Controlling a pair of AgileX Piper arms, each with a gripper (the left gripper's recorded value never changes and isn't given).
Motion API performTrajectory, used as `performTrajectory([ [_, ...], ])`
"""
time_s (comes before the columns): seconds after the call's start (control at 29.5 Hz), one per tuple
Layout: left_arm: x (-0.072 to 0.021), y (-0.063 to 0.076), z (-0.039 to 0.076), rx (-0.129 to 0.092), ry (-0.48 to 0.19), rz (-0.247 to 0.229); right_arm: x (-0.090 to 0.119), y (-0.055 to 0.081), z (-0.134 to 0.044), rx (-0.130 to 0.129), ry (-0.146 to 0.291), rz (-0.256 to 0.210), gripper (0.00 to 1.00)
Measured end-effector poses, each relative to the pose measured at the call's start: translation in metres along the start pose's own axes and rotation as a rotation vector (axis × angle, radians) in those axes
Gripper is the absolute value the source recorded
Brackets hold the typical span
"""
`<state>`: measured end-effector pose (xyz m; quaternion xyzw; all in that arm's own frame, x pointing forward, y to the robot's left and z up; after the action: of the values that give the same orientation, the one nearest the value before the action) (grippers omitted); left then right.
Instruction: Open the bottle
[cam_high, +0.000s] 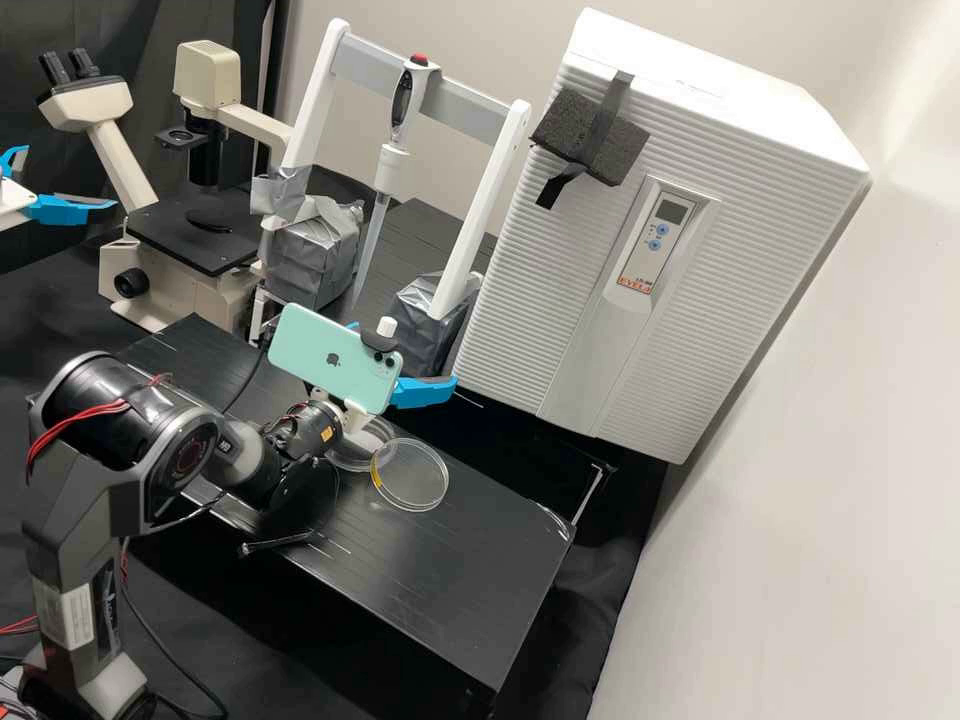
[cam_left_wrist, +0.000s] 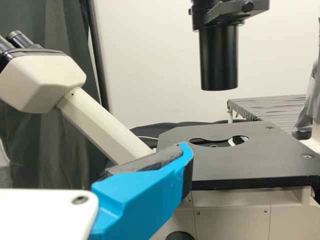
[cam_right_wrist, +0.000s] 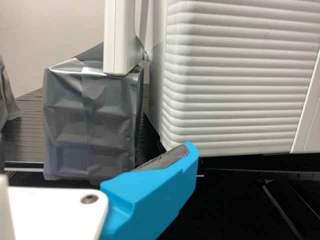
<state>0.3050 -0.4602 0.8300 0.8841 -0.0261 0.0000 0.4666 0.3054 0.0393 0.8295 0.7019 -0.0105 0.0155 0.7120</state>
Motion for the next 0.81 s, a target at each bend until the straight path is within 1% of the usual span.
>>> performTrajectory([
  [0.27, 0.0, 0.0, 0.0, 0.002, -0.003, -0.001, 0.0, 0.0, 0.0, 0.0, 0.0, 0.0, 1.0],
  [0.3, 0.0, 0.0, 0.001, 0.005, -0.006, -0.001, 0.0, 0.0, 0.0, 0.0, 0.0, 0.0, 1.0],
  [0.34, -0.0005, 0.0, 0.002, 0.016, -0.022, -0.001, 0.0, 0.0, 0.0, 0.0, 0.0, 0.0, 1.0],
  [0.37, -0.0021, -0.002, 0.002, 0.018, -0.037, -0.005, 0.0, 0.0, 0.0, 0.0, 0.0, 0.0, 1.0],
  [0.44, -0.0077, -0.004, 0.004, 0.015, -0.084, -0.011, 0.0, 0.0, 0.0, 0.0, 0.0, 0.0, 1.0],
  [0.47, -0.0109, -0.004, 0.005, 0.009, -0.108, -0.013, 0.0, 0.0, 0.0, 0.0, 0.0, 0.0, 1.0],
  [0.51, -0.0145, -0.005, 0.007, 0.012, -0.141, -0.015, 0.0, 0.0, 0.0, 0.0, 0.0, 0.0, 1.0],
  [0.58, -0.0236, -0.006, 0.009, 0.01, -0.203, -0.016, 0.0, 0.0, 0.0, 0.0, 0.0, 0.0, 1.0],
  [0.64, -0.0335, -0.008, 0.011, -0.005, -0.269, -0.015, 0.0, 0.0, 0.0, 0.0, 0.0, 0.0, 1.0],
  [0.71, -0.0431, -0.01, 0.012, -0.022, -0.318, -0.016, 0.0, 0.0, 0.0, 0.0, 0.0, 0.0, 1.0],
  [0.74, -0.0469, -0.01, 0.012, -0.031, -0.336, -0.022, 0.0, 0.0, 0.0, 0.0, 0.0, 0.0, 1.0],
  [0.78, -0.0524, -0.012, 0.012, -0.038, -0.363, -0.038, 0.0, 0.0, 0.0, 0.0, 0.0, 0.0, 1.0],
  [0.81, -0.0563, -0.014, 0.011, -0.044, -0.366, -0.051, 0.0, 0.0, 0.0, 0.0, 0.0, 0.0, 1.0],
])
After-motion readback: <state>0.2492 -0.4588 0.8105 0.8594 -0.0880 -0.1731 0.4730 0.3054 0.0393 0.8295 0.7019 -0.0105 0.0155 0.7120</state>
